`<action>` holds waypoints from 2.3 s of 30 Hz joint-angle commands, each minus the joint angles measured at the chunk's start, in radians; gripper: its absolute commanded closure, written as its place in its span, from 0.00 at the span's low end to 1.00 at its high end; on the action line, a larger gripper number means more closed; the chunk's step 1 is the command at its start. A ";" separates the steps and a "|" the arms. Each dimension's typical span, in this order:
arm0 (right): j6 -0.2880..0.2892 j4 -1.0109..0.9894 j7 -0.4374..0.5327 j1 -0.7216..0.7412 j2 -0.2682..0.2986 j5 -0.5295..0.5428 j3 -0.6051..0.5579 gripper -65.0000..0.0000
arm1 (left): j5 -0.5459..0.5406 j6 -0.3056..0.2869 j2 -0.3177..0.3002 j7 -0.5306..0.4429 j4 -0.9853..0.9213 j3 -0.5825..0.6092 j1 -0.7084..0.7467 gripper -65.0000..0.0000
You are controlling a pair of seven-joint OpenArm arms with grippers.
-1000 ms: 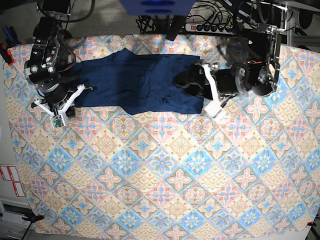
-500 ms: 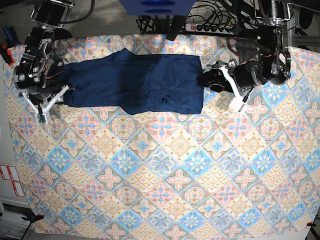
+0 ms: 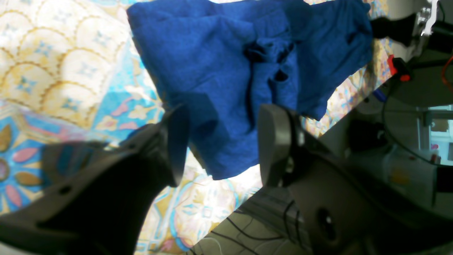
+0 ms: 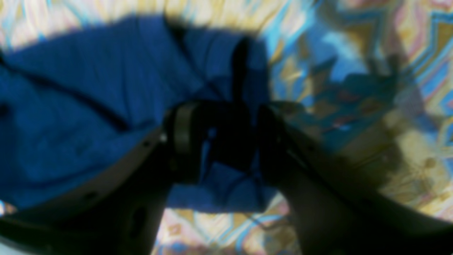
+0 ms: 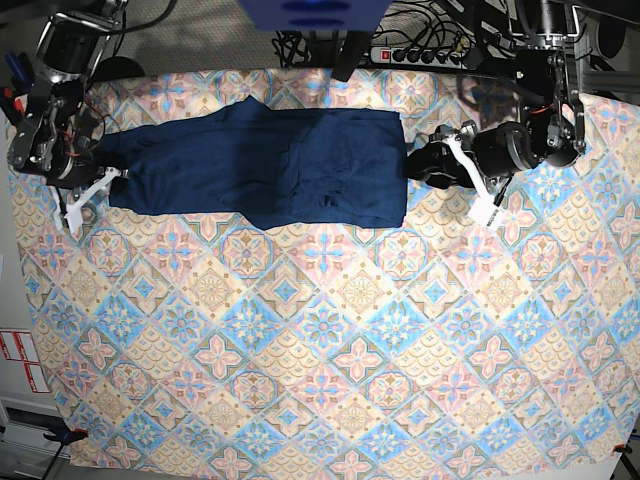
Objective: Fold the T-shirt properly
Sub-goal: 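Hold the strip ends with both grippers and pull them taut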
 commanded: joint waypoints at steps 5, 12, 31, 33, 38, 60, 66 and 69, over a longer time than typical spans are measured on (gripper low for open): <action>0.004 0.014 -0.002 0.007 0.031 0.039 0.011 0.62 | -0.021 -0.005 -0.008 -0.011 0.015 -0.003 -0.008 0.53; 0.004 0.057 -0.009 -0.003 0.052 0.122 -0.009 0.62 | -0.021 -0.005 -0.007 -0.011 0.015 -0.003 -0.010 0.53; 0.004 0.058 -0.118 0.000 0.069 0.125 -0.017 0.41 | -0.021 -0.005 -0.005 -0.011 0.014 0.000 -0.011 0.53; 0.004 0.058 -0.126 0.000 0.069 0.126 -0.017 0.41 | -0.021 -0.005 -0.005 -0.011 0.014 0.000 -0.013 0.53; 0.004 0.046 -0.126 0.001 0.069 0.225 -0.043 0.41 | -0.020 -0.005 -0.005 -0.011 0.012 0.000 -0.013 0.53; 0.004 -0.080 -0.071 0.035 0.115 0.231 -0.094 0.40 | -0.029 -0.005 -0.005 -0.011 -0.037 0.000 -0.015 0.53; 0.004 -0.088 -0.071 0.050 0.135 0.229 -0.101 0.40 | -0.029 -0.005 -0.005 -0.011 -0.037 0.000 -0.015 0.53; 0.004 -0.098 -0.071 0.055 0.132 0.188 -0.140 0.40 | -0.027 -0.005 -0.005 -0.011 -0.037 0.000 -0.019 0.53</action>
